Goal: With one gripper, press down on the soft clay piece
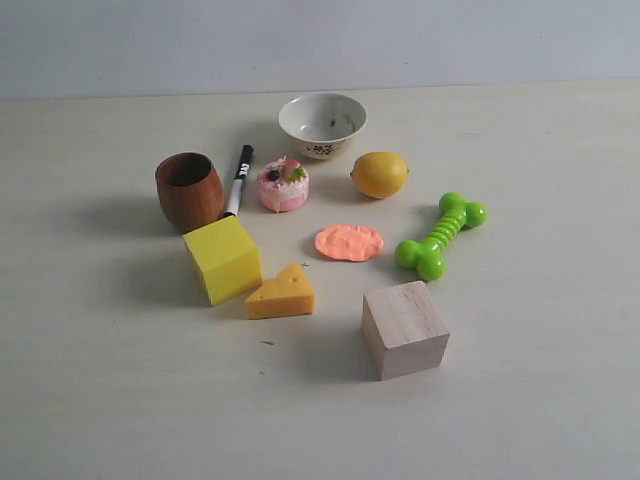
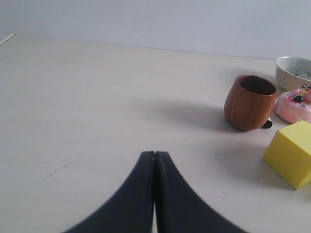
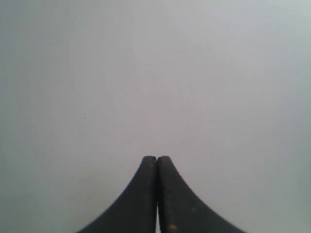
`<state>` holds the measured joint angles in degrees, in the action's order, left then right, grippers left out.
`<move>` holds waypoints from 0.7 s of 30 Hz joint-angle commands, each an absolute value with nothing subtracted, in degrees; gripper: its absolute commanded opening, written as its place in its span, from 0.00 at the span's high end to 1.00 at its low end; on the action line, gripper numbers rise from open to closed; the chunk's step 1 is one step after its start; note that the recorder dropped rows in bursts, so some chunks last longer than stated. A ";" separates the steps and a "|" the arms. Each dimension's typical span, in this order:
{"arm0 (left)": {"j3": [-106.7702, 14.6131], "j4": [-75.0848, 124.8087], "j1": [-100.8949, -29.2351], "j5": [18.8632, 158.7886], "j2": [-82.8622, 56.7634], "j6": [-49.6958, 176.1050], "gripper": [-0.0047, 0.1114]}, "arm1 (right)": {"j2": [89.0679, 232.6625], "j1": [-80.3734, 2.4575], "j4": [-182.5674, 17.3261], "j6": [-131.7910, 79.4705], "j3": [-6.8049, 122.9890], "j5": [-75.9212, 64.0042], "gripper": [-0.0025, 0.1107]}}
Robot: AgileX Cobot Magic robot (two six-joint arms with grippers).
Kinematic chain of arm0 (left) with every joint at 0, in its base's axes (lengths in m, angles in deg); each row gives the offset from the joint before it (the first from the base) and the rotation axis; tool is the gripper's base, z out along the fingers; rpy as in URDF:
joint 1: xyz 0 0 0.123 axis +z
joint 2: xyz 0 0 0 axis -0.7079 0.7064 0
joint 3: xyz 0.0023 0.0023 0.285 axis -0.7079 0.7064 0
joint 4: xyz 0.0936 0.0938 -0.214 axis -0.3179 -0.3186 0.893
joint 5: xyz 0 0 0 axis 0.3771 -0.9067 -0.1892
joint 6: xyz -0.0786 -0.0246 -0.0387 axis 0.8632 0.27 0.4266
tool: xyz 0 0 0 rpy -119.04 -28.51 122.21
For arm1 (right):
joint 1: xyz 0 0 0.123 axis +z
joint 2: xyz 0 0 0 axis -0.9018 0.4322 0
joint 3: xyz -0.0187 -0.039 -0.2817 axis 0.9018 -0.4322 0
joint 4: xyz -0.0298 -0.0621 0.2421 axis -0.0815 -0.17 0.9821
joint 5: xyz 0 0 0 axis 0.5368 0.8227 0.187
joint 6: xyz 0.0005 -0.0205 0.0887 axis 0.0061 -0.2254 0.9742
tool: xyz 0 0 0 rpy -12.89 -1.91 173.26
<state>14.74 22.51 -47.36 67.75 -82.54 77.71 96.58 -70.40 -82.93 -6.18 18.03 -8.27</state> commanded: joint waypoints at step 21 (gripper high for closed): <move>14.61 22.72 -47.80 68.18 -82.86 77.83 0.96 | 156.56 -54.47 -56.07 -48.80 58.77 -54.37 0.98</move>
<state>14.74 22.51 -47.36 67.75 -82.54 77.71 153.38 -58.87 -50.51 -52.27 58.52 -54.02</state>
